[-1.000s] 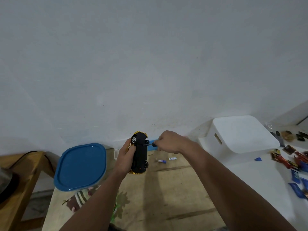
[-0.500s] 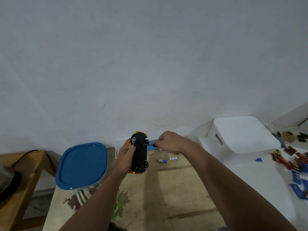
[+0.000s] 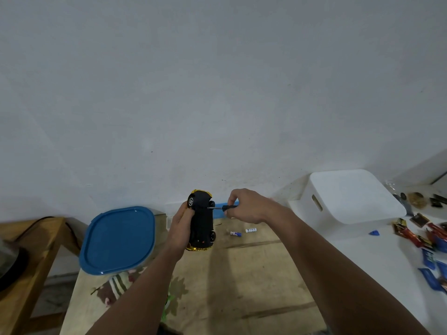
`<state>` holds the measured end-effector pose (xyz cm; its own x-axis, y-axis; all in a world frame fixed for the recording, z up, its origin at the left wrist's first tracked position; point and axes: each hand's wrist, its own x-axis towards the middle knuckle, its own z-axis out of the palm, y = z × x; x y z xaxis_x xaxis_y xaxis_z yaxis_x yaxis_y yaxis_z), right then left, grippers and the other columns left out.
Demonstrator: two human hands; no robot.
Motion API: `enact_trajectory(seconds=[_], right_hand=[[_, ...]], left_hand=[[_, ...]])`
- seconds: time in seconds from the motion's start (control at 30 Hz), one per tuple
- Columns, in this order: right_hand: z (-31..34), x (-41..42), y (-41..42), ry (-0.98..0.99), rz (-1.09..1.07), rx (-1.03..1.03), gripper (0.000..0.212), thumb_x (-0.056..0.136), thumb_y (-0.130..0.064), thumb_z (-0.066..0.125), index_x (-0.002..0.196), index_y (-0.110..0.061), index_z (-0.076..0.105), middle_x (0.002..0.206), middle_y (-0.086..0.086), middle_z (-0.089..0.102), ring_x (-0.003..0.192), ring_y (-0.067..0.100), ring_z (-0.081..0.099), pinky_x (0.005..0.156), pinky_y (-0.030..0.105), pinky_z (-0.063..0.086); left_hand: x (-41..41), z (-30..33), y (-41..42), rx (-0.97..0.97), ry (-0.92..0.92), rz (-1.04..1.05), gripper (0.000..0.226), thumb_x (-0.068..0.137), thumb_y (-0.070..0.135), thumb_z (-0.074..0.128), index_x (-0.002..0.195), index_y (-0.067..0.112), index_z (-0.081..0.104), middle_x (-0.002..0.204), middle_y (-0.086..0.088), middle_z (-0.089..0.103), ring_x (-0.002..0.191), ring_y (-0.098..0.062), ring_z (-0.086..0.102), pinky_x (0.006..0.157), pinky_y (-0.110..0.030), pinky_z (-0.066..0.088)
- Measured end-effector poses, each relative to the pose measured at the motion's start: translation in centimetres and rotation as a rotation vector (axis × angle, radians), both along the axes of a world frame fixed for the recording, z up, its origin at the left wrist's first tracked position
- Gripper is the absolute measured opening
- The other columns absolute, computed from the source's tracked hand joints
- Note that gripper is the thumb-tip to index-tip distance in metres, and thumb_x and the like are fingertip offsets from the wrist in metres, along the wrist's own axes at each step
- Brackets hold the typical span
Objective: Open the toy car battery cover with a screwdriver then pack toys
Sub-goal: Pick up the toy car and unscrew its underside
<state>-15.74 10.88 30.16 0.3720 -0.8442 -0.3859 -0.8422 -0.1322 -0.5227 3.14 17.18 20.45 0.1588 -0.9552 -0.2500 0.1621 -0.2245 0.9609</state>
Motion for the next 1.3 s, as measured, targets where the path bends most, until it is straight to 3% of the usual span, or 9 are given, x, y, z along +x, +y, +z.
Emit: enact_trajectory(seconds=[0.13,0.33,0.47,0.57,0.77,0.83,0.97,1.13,1.3], right_hand=[[-0.3,-0.2,-0.3,-0.023,-0.013,0.006,0.016,0.090,-0.033,0.068,0.100,-0.024,0.059,0.109,-0.003,0.057,0.081,0.009,0.054,0.064,0.026,0.043],[-0.8,-1.1,-0.9,-0.231,-0.196,0.116,0.016,0.090,-0.032,0.069,0.100,-0.020,0.063,0.080,0.004,0.060,0.052,0.013,0.041,0.042,0.022,0.030],[-4.6,-3.0,-1.6,-0.446,-0.496,0.073,0.015,0.089,-0.027,0.072,0.098,-0.016,0.068,0.085,0.004,0.067,0.063,0.017,0.054,0.050,0.025,0.039],[-10.8,-4.8,-1.6,-0.272,-0.476,-0.023,0.015,0.086,-0.025,0.076,0.093,-0.014,0.069,0.091,0.001,0.072,0.074,0.015,0.063,0.065,0.026,0.047],[-22.4,-6.5,0.3,0.178,-0.265,0.020,0.010,0.086,-0.032,0.073,0.081,-0.038,0.066,0.091,-0.010,0.062,0.097,0.019,0.065,0.081,0.037,0.054],[-24.6,-6.2,0.3,0.257,-0.243,-0.020,0.006,0.090,-0.034,0.067,0.094,-0.038,0.068,0.103,-0.006,0.058,0.105,0.021,0.059,0.087,0.039,0.048],[-27.6,-5.0,-0.6,0.319,-0.194,-0.053,0.019,0.095,-0.036,0.061,0.113,-0.038,0.066,0.114,-0.001,0.053,0.114,0.024,0.051,0.093,0.043,0.044],[-29.6,-4.9,-0.6,0.400,-0.164,-0.075,0.025,0.096,-0.034,0.057,0.119,-0.038,0.065,0.119,0.000,0.052,0.116,0.024,0.049,0.095,0.045,0.041],[-29.0,-5.9,0.0,0.321,-0.181,-0.136,0.028,0.092,-0.046,0.061,0.119,-0.038,0.063,0.120,-0.002,0.051,0.116,0.023,0.050,0.094,0.044,0.043]], left_hand=[[0.2,-0.2,-0.1,0.005,0.032,-0.023,0.029,0.107,0.034,0.046,0.124,0.027,0.069,0.103,-0.014,0.072,0.098,-0.049,0.071,0.084,-0.063,0.061],[0.4,-0.7,-0.3,0.027,0.010,0.004,0.030,0.102,0.037,0.046,0.116,0.029,0.071,0.104,-0.009,0.075,0.100,-0.036,0.072,0.087,-0.054,0.060],[0.8,-1.8,-0.8,0.063,0.117,-0.009,0.032,0.102,0.033,0.045,0.118,0.027,0.072,0.107,-0.018,0.073,0.089,-0.035,0.066,0.084,-0.061,0.059],[0.9,-3.1,-1.2,0.071,0.191,-0.056,0.040,0.103,0.031,0.041,0.129,0.020,0.070,0.108,-0.025,0.063,0.089,-0.035,0.055,0.085,-0.071,0.054],[0.4,-5.0,-2.1,0.129,0.223,-0.085,0.046,0.104,0.039,0.042,0.134,0.014,0.066,0.104,-0.017,0.054,0.087,-0.036,0.050,0.081,-0.057,0.057],[0.3,-5.5,-2.3,0.145,0.244,-0.083,0.045,0.106,0.040,0.041,0.127,0.016,0.072,0.102,-0.017,0.053,0.085,-0.034,0.050,0.074,-0.048,0.059],[-0.1,-6.8,-2.3,0.173,0.250,-0.054,0.045,0.107,0.043,0.040,0.120,0.019,0.075,0.101,-0.018,0.053,0.080,-0.032,0.054,0.072,-0.044,0.059],[-0.1,-8.0,-2.1,0.189,0.231,-0.027,0.049,0.097,0.045,0.046,0.127,0.015,0.070,0.103,-0.020,0.058,0.088,-0.036,0.055,0.075,-0.049,0.059],[-0.5,-7.3,-2.1,0.181,0.263,-0.013,0.045,0.101,0.037,0.045,0.130,0.009,0.066,0.100,-0.019,0.055,0.085,-0.036,0.051,0.072,-0.050,0.059]])
